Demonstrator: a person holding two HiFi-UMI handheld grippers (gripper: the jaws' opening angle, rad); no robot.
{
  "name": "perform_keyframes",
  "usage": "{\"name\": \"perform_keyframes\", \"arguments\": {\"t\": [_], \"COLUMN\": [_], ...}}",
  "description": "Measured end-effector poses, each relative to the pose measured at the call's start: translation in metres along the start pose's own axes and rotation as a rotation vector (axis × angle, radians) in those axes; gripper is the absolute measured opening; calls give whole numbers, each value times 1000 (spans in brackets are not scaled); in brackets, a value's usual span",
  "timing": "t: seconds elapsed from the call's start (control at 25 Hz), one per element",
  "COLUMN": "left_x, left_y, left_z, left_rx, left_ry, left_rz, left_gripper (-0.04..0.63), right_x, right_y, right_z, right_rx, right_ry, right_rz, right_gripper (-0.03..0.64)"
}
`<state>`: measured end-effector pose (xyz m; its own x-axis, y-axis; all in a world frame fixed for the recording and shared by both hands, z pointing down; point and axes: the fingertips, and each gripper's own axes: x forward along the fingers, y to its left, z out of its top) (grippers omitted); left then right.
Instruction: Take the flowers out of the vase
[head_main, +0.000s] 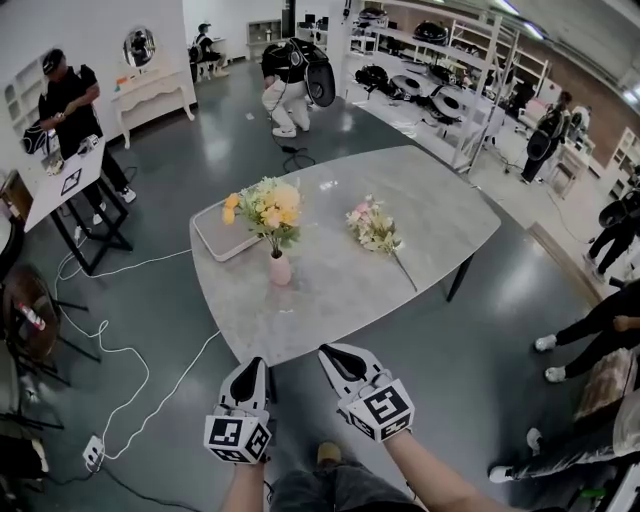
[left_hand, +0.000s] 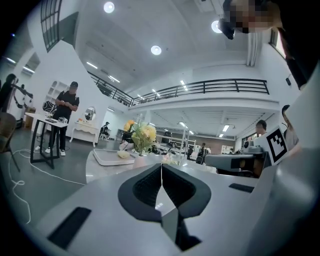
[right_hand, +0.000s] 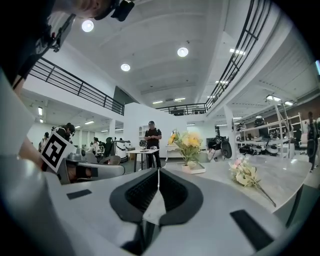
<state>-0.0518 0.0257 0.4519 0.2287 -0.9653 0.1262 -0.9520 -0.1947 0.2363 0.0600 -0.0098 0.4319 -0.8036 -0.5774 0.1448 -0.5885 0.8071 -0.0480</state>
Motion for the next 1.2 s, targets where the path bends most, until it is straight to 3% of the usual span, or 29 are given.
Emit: {"name": "perform_keyframes", "arguments": {"t": [0.24, 0.48, 1.2], "left_x": [13, 42, 121], "left_y": [11, 24, 78], "left_z": [0, 2, -4], "left_rx": [2, 16, -13], "left_ry": [0, -4, 29], "left_rz": [2, -48, -155], "left_gripper": [15, 15, 15], "right_x": [25, 56, 141], "right_y": [-2, -11, -45], "right_z": [-7, -7, -10], "right_rx": [5, -5, 1], "right_ry": [11, 1, 22], "right_rz": [18, 8, -103], "right_gripper": [21, 21, 21]}}
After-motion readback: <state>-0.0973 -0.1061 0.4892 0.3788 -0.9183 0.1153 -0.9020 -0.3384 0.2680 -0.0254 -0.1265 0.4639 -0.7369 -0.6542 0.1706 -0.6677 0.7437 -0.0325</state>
